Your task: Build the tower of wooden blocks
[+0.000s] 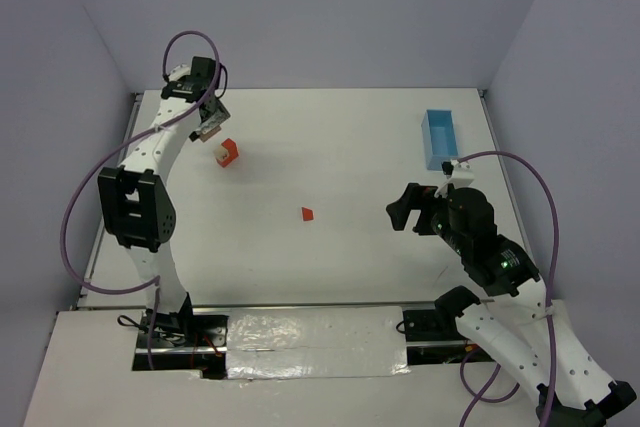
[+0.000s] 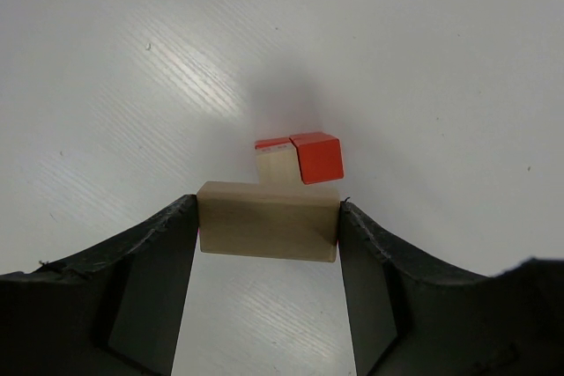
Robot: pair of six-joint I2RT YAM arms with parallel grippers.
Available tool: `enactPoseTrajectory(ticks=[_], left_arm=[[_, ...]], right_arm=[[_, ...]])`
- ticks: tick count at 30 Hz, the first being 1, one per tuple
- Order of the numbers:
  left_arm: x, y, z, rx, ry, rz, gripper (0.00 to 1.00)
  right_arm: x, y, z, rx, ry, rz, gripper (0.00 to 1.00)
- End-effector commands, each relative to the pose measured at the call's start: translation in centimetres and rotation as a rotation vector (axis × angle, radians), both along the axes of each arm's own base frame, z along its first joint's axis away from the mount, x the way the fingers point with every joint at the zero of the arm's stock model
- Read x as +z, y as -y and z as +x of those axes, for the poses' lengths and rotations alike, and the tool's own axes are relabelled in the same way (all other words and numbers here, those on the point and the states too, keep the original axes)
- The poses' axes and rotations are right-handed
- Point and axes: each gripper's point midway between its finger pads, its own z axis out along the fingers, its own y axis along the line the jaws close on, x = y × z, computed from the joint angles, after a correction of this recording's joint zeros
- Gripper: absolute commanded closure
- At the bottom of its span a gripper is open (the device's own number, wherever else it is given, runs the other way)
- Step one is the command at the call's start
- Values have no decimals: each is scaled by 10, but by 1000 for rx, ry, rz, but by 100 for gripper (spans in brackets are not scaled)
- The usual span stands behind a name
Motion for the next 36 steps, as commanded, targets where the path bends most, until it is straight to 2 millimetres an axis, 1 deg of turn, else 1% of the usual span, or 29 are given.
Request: enactPoseTrajectory(ticks=[1, 2, 4, 5, 6, 7, 8, 9, 14, 15, 16, 18, 19, 20, 22, 24, 25, 26, 27, 28, 29, 30, 31, 33, 36], left_arm=[[3, 9, 8, 19, 17, -55, 100], [-3, 9, 9, 32, -3, -55, 100], [-3, 7, 11, 42, 7, -50, 100], [2, 7, 11, 52, 34, -53, 100], [-10, 5, 5, 55, 20, -47, 100], [-1, 7, 13, 51, 90, -59, 100], [-4, 7, 13, 50, 98, -63, 100], [-12, 11, 12, 30, 88, -75, 100], [-23, 12, 16, 20, 54, -65, 100], [-24, 11, 15, 24, 43, -59, 100], [-30, 10, 15, 30, 24, -52, 100], [-31, 8, 13, 48, 8, -44, 100], [-34, 3, 13, 76, 4, -29, 100], [-35, 2, 8, 96, -15, -25, 100], [-37, 0, 10, 114, -15, -19, 100], [-35, 2, 13, 109, -16, -25, 100], [-39, 3, 14, 107, -28, -25, 100], [-34, 4, 18, 112, -17, -30, 100], [-41, 4, 15, 121, -51, -32, 100], [-40, 5, 16, 122, -57, -35, 100], [-33, 6, 20, 125, -44, -41, 100], [-34, 7, 21, 126, -49, -47, 100], [-35, 9, 20, 126, -60, -51, 100], [-31, 11, 20, 136, -43, -44, 100], [-32, 11, 15, 170, -38, -47, 100]], right_arm=[[8, -4, 4, 9, 36, 18, 0], [8, -4, 3, 11, 37, 19, 0], [8, -4, 4, 8, 36, 18, 0], [8, -4, 4, 10, 36, 18, 0], [8, -4, 4, 9, 37, 19, 0], [8, -4, 4, 10, 36, 19, 0], [9, -4, 4, 10, 39, 20, 0], [8, -4, 4, 11, 38, 18, 0], [9, -4, 4, 8, 41, 20, 0], [9, -3, 4, 6, 41, 19, 0], [9, -3, 3, 8, 42, 21, 0], [9, -3, 3, 8, 42, 21, 0], [9, -3, 3, 7, 41, 22, 0], [10, -3, 3, 6, 44, 25, 0], [10, -3, 3, 7, 45, 24, 0], [10, -3, 3, 7, 48, 25, 0], [10, -3, 3, 8, 47, 23, 0], [10, -3, 3, 9, 46, 23, 0], [10, -3, 3, 7, 45, 24, 0], [9, -3, 3, 7, 44, 23, 0], [9, -3, 3, 7, 44, 23, 0], [10, -3, 3, 7, 45, 24, 0], [10, -3, 3, 7, 45, 24, 0], [10, -3, 3, 7, 45, 24, 0], [9, -3, 3, 7, 43, 23, 0]])
